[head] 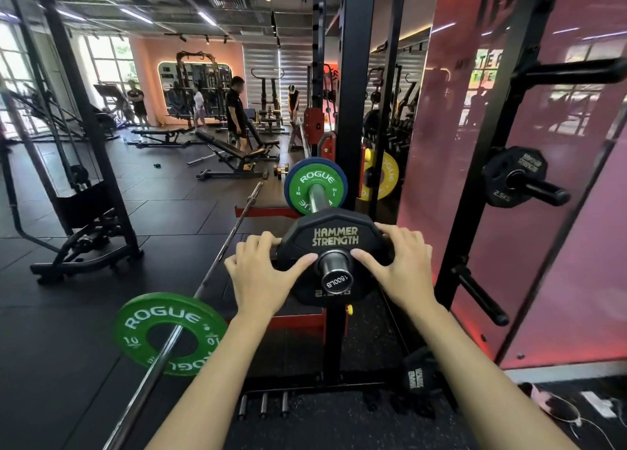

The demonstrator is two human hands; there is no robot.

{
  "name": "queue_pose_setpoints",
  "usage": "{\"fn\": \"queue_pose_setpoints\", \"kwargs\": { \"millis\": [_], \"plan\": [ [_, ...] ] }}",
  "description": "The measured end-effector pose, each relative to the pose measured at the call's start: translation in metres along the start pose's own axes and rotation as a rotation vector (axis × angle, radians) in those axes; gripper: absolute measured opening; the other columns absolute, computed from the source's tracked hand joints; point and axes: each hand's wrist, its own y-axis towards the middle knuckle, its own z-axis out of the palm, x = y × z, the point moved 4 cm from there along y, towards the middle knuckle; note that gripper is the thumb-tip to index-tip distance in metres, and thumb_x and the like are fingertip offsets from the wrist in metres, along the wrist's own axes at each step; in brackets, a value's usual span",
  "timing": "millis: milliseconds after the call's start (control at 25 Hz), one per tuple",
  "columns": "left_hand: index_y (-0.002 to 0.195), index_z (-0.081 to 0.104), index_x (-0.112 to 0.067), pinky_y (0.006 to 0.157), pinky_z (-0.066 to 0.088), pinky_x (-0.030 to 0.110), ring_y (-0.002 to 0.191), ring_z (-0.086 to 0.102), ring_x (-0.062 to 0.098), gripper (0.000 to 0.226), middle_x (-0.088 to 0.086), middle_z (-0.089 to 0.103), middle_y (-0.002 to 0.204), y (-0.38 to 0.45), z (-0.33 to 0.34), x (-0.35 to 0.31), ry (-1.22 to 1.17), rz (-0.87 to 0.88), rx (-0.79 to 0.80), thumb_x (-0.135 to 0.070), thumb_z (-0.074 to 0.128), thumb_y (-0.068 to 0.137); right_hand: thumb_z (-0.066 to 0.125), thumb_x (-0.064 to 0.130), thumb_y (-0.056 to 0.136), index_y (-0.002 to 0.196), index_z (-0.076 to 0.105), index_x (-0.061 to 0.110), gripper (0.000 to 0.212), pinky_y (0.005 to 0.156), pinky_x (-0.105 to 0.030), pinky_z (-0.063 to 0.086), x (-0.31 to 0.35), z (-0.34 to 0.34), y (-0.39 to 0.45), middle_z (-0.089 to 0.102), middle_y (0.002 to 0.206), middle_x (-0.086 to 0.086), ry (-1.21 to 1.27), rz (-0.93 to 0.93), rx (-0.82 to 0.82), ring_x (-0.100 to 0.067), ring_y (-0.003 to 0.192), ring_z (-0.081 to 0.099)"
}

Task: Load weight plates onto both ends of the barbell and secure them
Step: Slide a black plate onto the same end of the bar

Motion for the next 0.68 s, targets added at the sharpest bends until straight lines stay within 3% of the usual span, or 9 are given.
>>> {"fn": "queue_pose_setpoints", "kwargs": {
  "millis": [360, 680],
  "plan": [
    [0.095, 0.050, -0.029, 0.083, 0.024, 0.036, 0.095, 0.052, 0.017, 0.068, -0.012, 0.057, 0.094, 0.064, 0.048, 0.020, 0.018, 0.005, 0.042, -0.092, 0.046, 0.070, 0.060, 0.071, 0.078, 0.121, 0.056, 0.030, 0.060, 0.083, -0.037, 0.033, -0.023, 0.055, 0.058, 0.060, 0.103, 0.008, -0.015, 0.021, 0.034, -0.018, 0.101, 0.047],
    [0.095, 0.049, -0.034, 0.089, 0.033, 0.044, 0.091, 0.053, 0.013, 0.060, -0.016, 0.053, 0.090, 0.143, 0.123, 0.051, 0.001, -0.030, 0.004, -0.089, 0.051, 0.071, 0.056, 0.075, 0.079, 0.120, 0.057, 0.028, 0.062, 0.083, -0.042, 0.039, -0.059, 0.134, 0.136, 0.062, 0.101, 0.005, -0.077, 0.017, 0.002, -0.022, 0.099, 0.050]
  ]
}}
